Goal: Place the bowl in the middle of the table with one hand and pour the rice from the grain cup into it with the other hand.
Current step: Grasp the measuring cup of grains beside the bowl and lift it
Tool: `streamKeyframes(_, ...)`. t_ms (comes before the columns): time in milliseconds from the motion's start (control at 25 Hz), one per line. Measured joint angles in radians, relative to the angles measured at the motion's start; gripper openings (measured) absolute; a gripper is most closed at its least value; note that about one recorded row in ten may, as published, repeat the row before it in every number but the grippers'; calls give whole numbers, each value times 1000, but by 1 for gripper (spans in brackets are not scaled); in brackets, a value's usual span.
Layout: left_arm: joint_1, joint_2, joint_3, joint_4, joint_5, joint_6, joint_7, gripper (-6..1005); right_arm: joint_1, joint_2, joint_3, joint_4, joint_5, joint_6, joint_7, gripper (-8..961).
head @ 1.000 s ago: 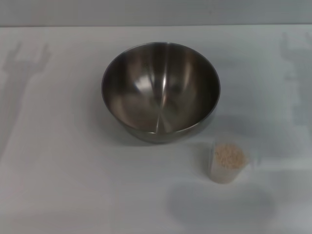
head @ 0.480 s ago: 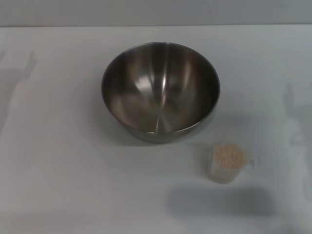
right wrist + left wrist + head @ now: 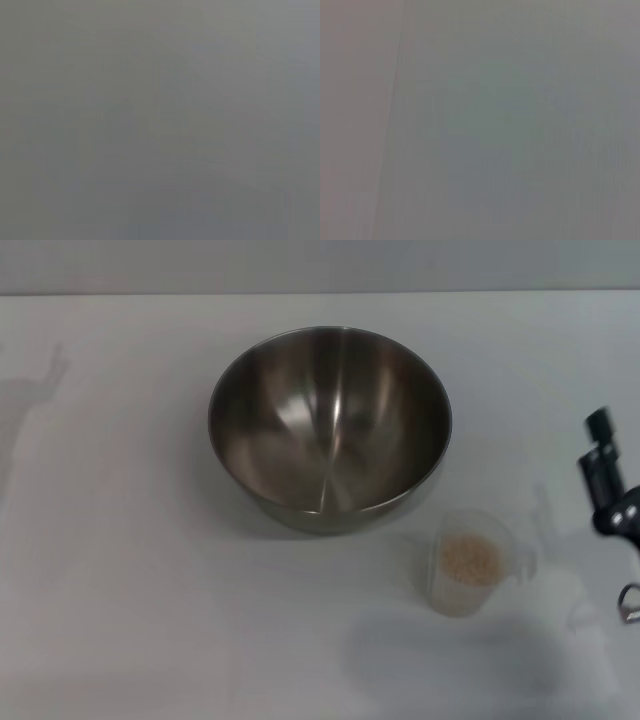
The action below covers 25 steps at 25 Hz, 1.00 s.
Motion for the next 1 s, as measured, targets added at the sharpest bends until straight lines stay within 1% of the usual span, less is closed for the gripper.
streamKeyframes(80, -4, -1, -1, 0, 0, -6, 7, 846, -10, -2, -43, -4, 0, 3, 7, 586)
streamKeyframes(160, -5, -7, -18, 0, 0, -6, 24, 846, -27, -4, -75, -12, 1, 4, 6, 586)
streamKeyframes(240, -6, -10, -30, -1, 0, -6, 30, 846, -48, -4, -88, -27, 1, 0, 5, 585)
streamKeyframes(280, -9, -22, -71, -1, 0, -7, 56, 846, -60, -4, -90, -35, 1, -4, 5, 585)
streamKeyframes(320, -10, -26, -87, 0, 0, -7, 70, 846, -72, -4, -91, -42, 1, -8, 6, 585)
streamKeyframes(400, -10, -26, -87, 0, 0, -7, 70, 846, -94, -5, -96, -60, -1, -17, 9, 585)
streamKeyframes(440, -11, -39, -120, 1, 0, -11, 103, 846, -101, -5, -103, -71, -1, -22, 9, 585)
streamKeyframes(480, -12, -56, -163, 1, 0, -17, 140, 846, -104, -5, -109, -80, -2, -23, 11, 585)
streamKeyframes(520, -13, -62, -180, 1, 0, -19, 150, 846, -107, -5, -117, -90, -1, -25, 15, 585)
streamKeyframes(600, -13, -62, -180, 1, 0, -19, 150, 846, -109, -5, -134, -109, 0, -26, 42, 585)
streamKeyframes(680, -11, -81, -235, 0, 0, -23, 157, 846, -109, -5, -154, -130, 0, -25, 81, 586)
streamKeyframes(840, 2, -90, -261, -7, 0, -23, 153, 846, -122, -6, -191, -162, 0, -18, 112, 585)
streamKeyframes(1000, 4, -93, -262, -4, -1, -23, 153, 846, -146, -7, -196, -180, -2, -14, 113, 586)
